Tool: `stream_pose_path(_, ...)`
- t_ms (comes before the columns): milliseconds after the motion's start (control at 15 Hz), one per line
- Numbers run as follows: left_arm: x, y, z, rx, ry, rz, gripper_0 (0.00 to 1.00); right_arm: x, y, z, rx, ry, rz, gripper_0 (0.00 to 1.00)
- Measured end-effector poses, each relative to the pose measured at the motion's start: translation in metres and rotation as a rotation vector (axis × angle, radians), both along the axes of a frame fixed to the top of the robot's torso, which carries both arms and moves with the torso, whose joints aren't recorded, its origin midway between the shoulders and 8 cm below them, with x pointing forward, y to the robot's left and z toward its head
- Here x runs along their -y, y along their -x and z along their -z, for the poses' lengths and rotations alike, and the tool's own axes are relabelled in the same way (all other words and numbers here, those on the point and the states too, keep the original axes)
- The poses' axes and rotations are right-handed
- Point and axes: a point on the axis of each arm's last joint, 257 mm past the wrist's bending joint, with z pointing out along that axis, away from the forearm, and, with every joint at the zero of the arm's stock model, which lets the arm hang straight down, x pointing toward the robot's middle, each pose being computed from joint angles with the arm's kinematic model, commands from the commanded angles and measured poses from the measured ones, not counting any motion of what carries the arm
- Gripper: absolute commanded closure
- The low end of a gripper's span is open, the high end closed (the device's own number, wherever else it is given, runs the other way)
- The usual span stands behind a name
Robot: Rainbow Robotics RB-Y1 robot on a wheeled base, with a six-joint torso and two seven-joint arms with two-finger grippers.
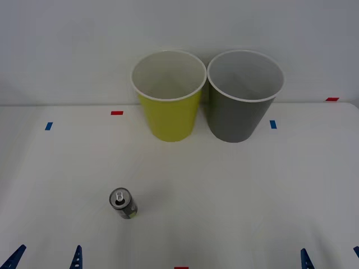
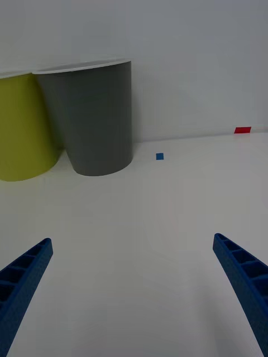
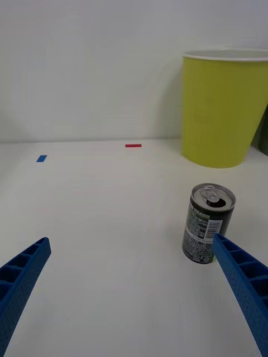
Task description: Put cans in the gray bin and PET bottles in the light green bin.
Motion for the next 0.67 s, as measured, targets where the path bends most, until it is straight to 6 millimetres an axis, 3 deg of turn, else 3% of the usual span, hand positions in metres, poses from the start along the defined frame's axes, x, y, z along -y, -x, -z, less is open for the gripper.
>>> stream_pose_path(667,0.0000,0.0000,0.0000,0.000,0.000,0.000,0.00,0.0000,0.0000,0.0000,0.000,0.000,0.000,0.00)
